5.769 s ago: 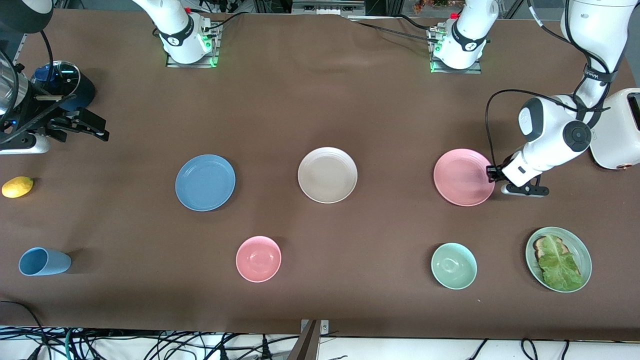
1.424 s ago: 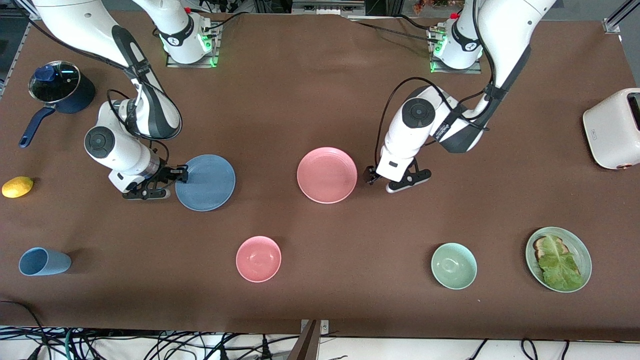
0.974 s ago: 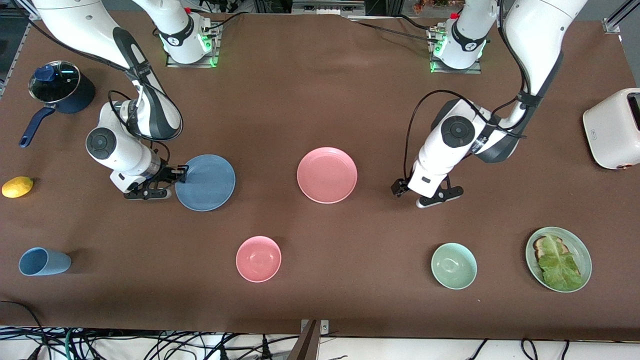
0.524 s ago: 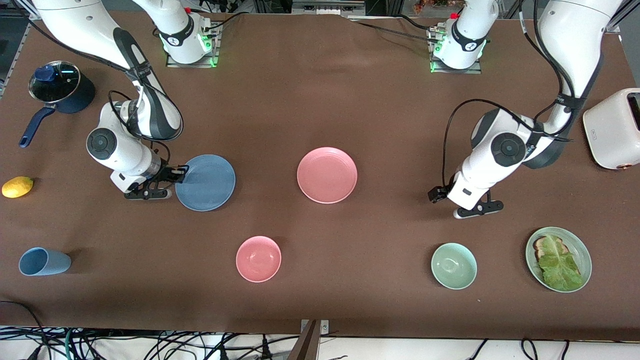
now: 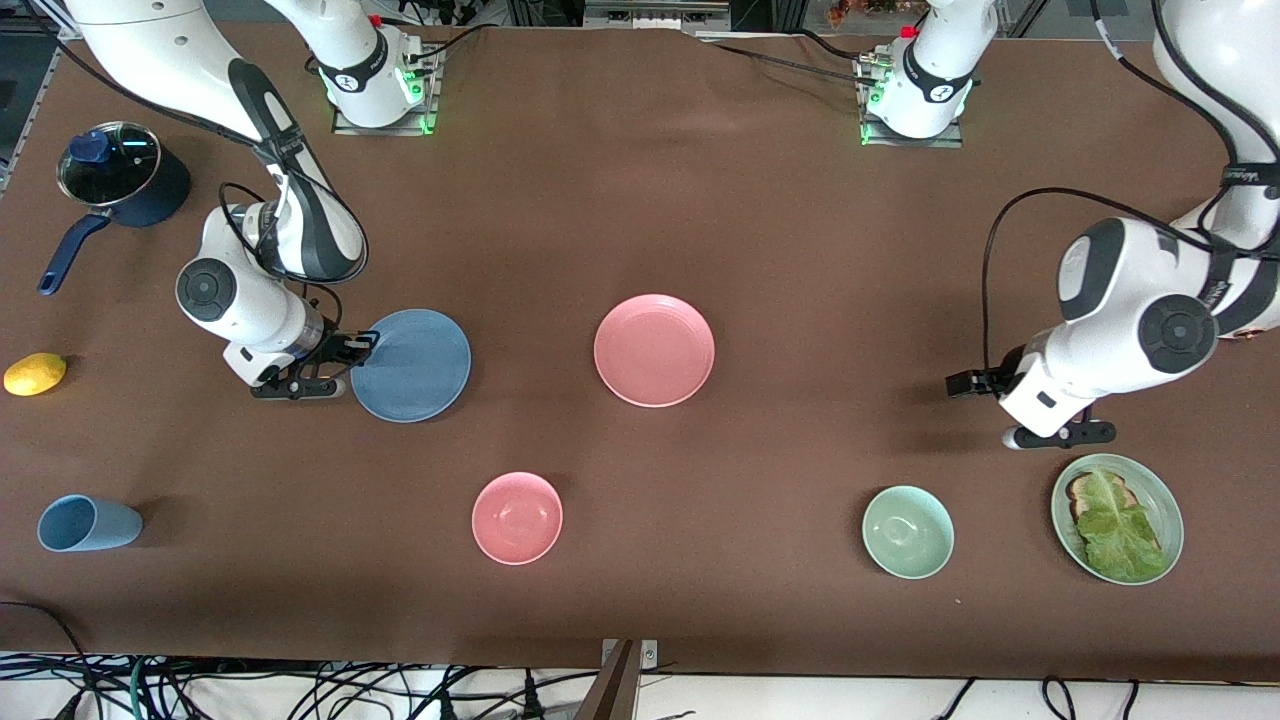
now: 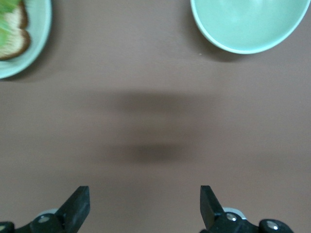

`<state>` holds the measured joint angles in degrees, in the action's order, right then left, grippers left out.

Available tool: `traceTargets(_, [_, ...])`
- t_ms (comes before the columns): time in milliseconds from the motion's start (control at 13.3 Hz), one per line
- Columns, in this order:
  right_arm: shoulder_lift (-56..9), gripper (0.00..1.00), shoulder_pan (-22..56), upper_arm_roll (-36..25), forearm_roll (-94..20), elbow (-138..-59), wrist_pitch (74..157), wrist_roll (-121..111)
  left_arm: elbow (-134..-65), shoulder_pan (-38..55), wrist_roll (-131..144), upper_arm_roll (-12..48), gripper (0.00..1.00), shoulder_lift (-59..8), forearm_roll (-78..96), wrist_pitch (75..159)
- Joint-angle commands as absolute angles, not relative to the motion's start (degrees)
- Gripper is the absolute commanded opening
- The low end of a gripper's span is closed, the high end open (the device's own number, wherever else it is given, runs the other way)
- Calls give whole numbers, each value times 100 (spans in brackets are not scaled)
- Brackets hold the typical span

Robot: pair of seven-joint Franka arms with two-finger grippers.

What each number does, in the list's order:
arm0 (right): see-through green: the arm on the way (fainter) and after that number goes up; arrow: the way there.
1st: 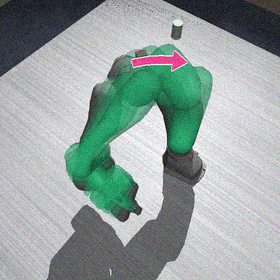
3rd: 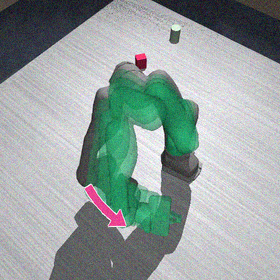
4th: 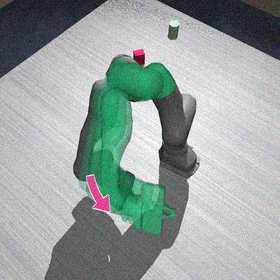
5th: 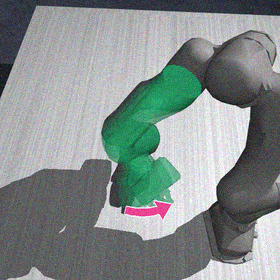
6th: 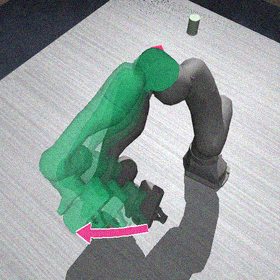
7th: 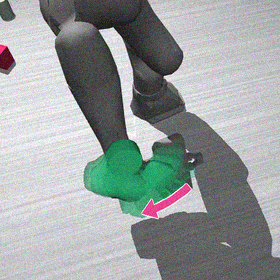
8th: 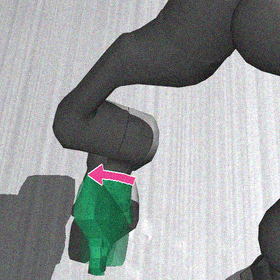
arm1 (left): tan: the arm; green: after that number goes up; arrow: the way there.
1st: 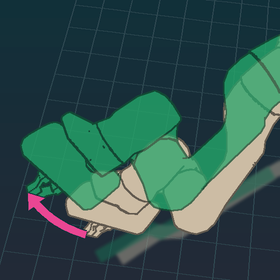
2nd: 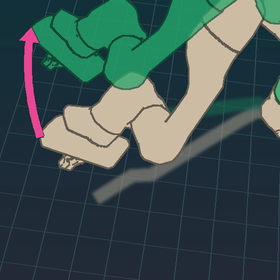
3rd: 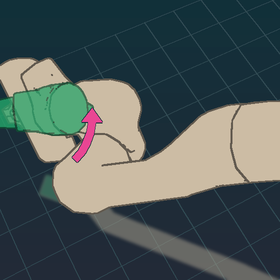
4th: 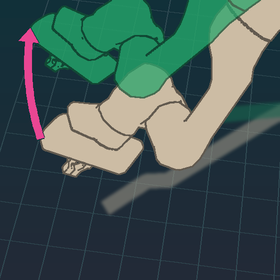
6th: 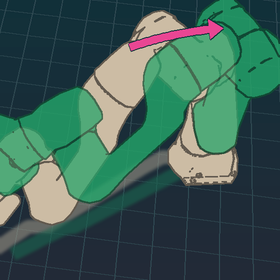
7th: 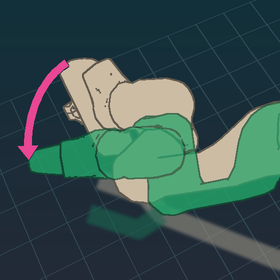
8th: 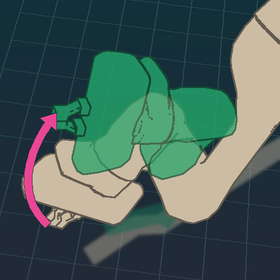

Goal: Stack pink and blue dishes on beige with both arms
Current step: 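Release the pink plate with the left gripper while the right gripper grips the blue plate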

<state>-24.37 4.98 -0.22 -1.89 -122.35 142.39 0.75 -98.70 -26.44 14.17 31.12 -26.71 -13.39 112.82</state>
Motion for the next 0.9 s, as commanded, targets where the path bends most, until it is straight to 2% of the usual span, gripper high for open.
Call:
traceTargets(0, [-2426, 9, 475, 0, -220, -12278, 14317, -9, -9423, -2725, 924, 3033, 100, -2646, -1030, 10733])
traceTargets(150, [-2408, 0, 475, 0, -220, -12235, 14274, 9, -9168, -2672, 722, 2778, 100, -2497, -801, 10391])
traceTargets(375, [-2382, 0, 475, 0, -220, -12226, 14265, 18, -9123, -2015, 475, 1700, 100, -1883, -213, 10100])
traceTargets(524, [-2338, 0, 457, -9, -220, -12208, 14239, -26, -9097, -1628, 466, 1189, 100, -1514, -9, 9879])
traceTargets(599, [-2268, 0, 448, -9, -220, -12095, 14029, -26, -9114, -1339, 475, 943, 100, -1277, -26, 9809])
traceTargets(824, [-2267, 0, 440, 0, -508, -11122, 12643, -70, -9097, -695, 545, 423, 100, -696, 0, 9634])
